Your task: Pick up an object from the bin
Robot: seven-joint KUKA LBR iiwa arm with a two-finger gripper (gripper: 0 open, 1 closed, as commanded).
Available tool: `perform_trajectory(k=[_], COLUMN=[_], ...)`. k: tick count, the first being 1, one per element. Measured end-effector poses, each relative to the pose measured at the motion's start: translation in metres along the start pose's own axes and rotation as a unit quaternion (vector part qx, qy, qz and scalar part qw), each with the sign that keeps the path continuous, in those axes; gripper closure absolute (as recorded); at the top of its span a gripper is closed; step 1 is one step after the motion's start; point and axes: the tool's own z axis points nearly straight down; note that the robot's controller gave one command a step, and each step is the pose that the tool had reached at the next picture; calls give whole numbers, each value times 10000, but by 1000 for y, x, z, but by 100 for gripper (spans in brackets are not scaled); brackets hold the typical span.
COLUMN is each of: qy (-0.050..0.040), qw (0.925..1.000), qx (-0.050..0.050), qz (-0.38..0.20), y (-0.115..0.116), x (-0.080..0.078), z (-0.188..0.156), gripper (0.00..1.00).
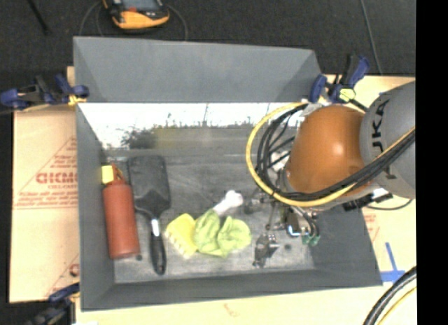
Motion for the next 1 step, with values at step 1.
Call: perform_trajectory(k=[1], qy=[0], qw=[10000], qx=[0], qz=[0], y=[0], x=[0], z=[0], gripper=[0])
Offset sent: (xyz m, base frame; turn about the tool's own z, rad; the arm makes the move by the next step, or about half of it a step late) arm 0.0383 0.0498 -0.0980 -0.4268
